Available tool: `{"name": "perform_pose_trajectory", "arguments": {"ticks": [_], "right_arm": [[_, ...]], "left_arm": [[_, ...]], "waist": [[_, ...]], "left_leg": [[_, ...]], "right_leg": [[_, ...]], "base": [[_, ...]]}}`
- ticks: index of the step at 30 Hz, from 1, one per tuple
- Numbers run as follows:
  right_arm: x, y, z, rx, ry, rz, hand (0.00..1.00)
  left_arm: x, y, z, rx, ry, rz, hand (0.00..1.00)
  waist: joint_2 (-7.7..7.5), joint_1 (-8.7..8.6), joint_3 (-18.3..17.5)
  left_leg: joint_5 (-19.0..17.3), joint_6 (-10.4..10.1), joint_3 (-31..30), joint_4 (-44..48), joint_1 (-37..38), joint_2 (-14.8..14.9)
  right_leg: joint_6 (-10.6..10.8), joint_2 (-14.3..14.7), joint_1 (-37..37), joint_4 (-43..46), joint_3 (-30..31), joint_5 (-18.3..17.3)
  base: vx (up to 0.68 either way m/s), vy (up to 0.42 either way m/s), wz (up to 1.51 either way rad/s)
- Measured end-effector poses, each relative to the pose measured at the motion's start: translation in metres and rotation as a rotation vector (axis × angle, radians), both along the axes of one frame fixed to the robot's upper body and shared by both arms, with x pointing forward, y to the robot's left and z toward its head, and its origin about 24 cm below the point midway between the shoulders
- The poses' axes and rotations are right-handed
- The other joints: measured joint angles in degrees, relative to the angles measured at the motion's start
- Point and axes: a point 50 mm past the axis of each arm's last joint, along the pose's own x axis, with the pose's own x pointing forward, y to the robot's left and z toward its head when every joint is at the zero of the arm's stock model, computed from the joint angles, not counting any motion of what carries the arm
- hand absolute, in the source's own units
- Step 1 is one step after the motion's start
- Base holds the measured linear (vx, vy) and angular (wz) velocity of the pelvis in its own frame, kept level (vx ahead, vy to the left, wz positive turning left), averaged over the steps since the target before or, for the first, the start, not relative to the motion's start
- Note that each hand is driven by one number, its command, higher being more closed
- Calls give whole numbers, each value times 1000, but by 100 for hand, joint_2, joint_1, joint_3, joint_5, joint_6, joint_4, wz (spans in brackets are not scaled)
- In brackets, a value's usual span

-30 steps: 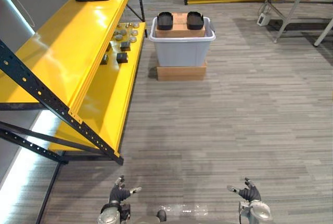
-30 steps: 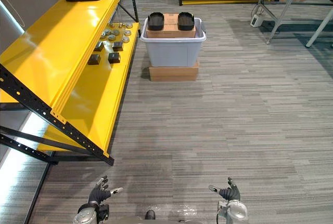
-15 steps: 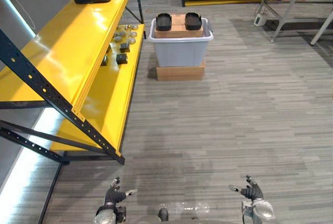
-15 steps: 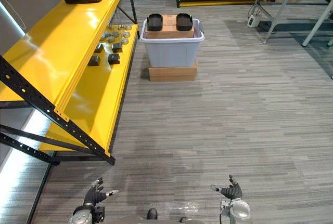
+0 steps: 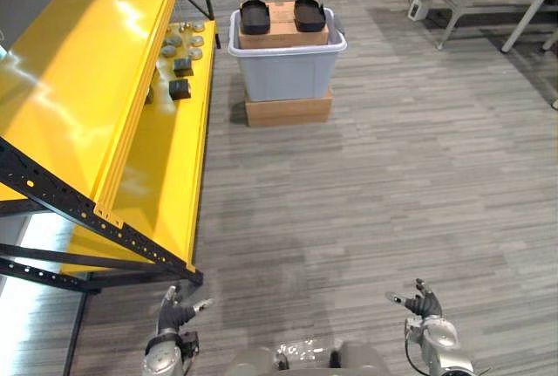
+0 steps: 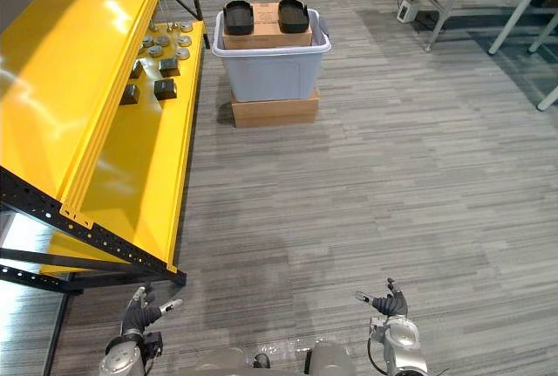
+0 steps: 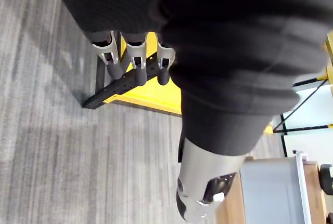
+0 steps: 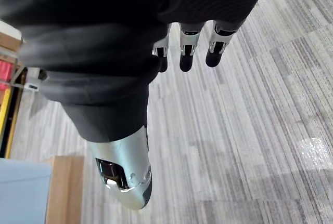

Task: Walk over and take plastic housings, then place them on the shelf

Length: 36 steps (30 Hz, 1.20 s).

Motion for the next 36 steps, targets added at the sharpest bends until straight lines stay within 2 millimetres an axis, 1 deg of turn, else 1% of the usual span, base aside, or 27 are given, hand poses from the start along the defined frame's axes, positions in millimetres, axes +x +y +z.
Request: {"name": "perform_pose_trajectory", "arguments": {"ticks": [1,3,4,5,6,7,8,10,11,12,13,15,16,17,19,20,21,22,23,24,25,26,28,30,32,34,36], "right_arm": [[2,0,1,-3,-7,6,0],[7,-1,5,-20,-18,28,0],[7,0,4,-22,-18,30,0],[7,0,5,-28,-16,25,0],[8,-3,6,-38,-19,25,0],[14,-5,10,-44,-35,28,0],[23,-2,14,-40,-60,35,0],[29,0,17,-41,-78,46,0],[29,4,16,-44,-70,75,0],[30,9,15,-40,-72,97,0],[32,14,16,-28,-84,102,0],[35,18,16,-14,-97,103,0],[40,19,18,3,-112,91,0],[42,17,19,2,-114,85,0],[42,16,18,7,-108,68,0],[41,15,17,10,-102,58,0],[38,12,16,7,-97,34,0],[36,9,14,-2,-84,19,0],[34,10,12,-1,-72,14,0],[31,14,9,5,-58,13,0],[31,17,8,14,-58,13,0],[30,20,7,22,-61,12,0],[26,21,5,24,-50,10,0],[14,21,-2,33,-21,-12,0],[6,22,-7,36,9,-13,0],[-2,26,-11,39,34,-4,0],[-3,28,-12,48,39,2,0]], "left_arm": [[1,0,0,2,-1,4,0],[13,-2,5,9,-34,7,0],[17,-1,6,16,-43,8,0],[21,-1,8,22,-51,10,0],[21,-5,6,10,-49,10,0],[24,-8,5,-1,-51,10,0],[29,-9,7,-2,-63,5,0],[31,-12,7,-16,-68,10,0],[26,-14,3,-24,-51,16,0],[21,-14,1,-25,-38,18,0],[21,-13,1,-22,-38,18,0],[21,-13,1,-23,-38,18,0],[21,-14,1,-28,-38,18,0],[20,-15,0,-31,-38,20,0],[21,-16,1,-41,-44,27,0],[23,-18,2,-47,-53,28,0],[23,-21,2,-60,-60,33,0],[22,-24,1,-73,-57,38,0],[21,-25,0,-74,-55,40,0],[20,-22,0,-75,-54,54,0],[22,-21,1,-84,-65,67,0],[26,-23,3,-95,-80,74,0],[24,-25,1,-106,-73,79,0],[21,-21,0,-100,-63,83,0],[22,-18,1,-89,-65,77,0],[22,-16,2,-89,-69,82,0],[24,-15,3,-88,-73,77,0]], "waist": [[6,-1,8],[10,-25,175],[-58,-19,208],[-150,-69,218],[-158,-188,163],[-6,-172,168],[45,-178,174],[131,-187,203],[169,-172,206],[161,-121,227],[200,-103,233],[156,7,267],[49,161,340],[10,174,367],[-26,217,438],[-37,275,461],[-14,335,449],[62,367,436],[117,420,409],[-11,488,362],[-113,483,348],[-197,459,331],[-230,474,314],[-292,414,297],[-298,310,298],[-307,273,280],[-287,131,284]], "left_leg": [[-11,-23,-29,-98,100,53],[-15,-255,-201,-576,661,279],[-5,-338,-262,-639,735,270],[-78,-491,-426,-652,932,278],[-133,-603,-646,-570,1066,426],[-83,-695,-709,-504,1048,574],[283,-1196,-708,-252,884,669],[1277,-1091,-694,683,618,656],[2479,-1074,-580,1638,325,684],[2484,-1047,-436,2651,-40,898],[2113,-773,-154,3613,-455,1127],[1730,-532,170,4411,-977,1297],[1255,-485,442,4515,-1748,1170],[1021,-572,500,4025,-2206,977],[941,-637,592,2602,-2578,653],[1022,-704,579,1657,-2627,478],[1417,-904,494,157,-2581,312],[1964,-945,343,-919,-2552,276],[2372,-961,331,-945,-2516,270],[2860,-673,410,-903,-2456,136],[2885,-622,441,-859,-2468,36],[2690,-400,501,-625,-2528,-93],[2185,-252,592,-286,-2331,-200],[1780,-137,568,-306,-1724,-405],[1587,-75,503,-366,-1132,-466],[1560,-67,429,-573,-583,-448],[1518,-139,223,-833,-74,-280]], "right_leg": [[34,55,-141,-295,-30,107],[-10,383,-455,-2009,-6,1137],[-31,381,-489,-2343,31,1389],[-191,397,-603,-2701,103,1931],[-687,396,-606,-2520,108,2875],[-802,477,-695,-2249,-4,2683],[-902,462,-829,-1766,-100,2318],[-1009,531,-452,-1656,-282,1910],[-1003,684,188,-2047,-292,1720],[-1032,858,731,-2500,-242,1690],[-1047,1016,1196,-2883,-208,1682],[-1085,1145,1699,-3251,-82,1656],[-1124,1138,2268,-3641,98,1596],[-1032,1073,2518,-3764,150,1457],[-902,932,2862,-3809,212,1212],[-845,853,3012,-3814,243,1089],[-738,784,3209,-3875,283,925],[-618,810,3413,-3973,328,764],[-561,792,3532,-3980,393,666],[-450,641,3644,-3960,442,519],[-433,548,3655,-3918,434,475],[-421,377,3597,-3656,426,460],[-276,129,3261,-2346,495,395],[208,-233,2505,54,643,747],[99,-514,1882,1721,555,683],[-168,-657,1410,2039,281,515],[-142,-495,923,1020,-5,341]], "base": [[457,-17,31],[527,-65,42],[564,-140,60],[610,-203,77],[772,-286,67],[798,-312,48],[805,-324,18],[704,-289,20],[605,-212,7],[714,-231,0],[642,-170,-13],[569,-147,-25],[505,-58,-37],[492,-36,-34],[483,42,-13],[587,112,-24],[599,153,-27],[508,150,-29],[560,188,-28],[465,159,-20],[602,182,-3],[584,170,10],[664,214,-7],[519,166,2],[576,132,28],[479,79,26],[427,-8,34]]}}
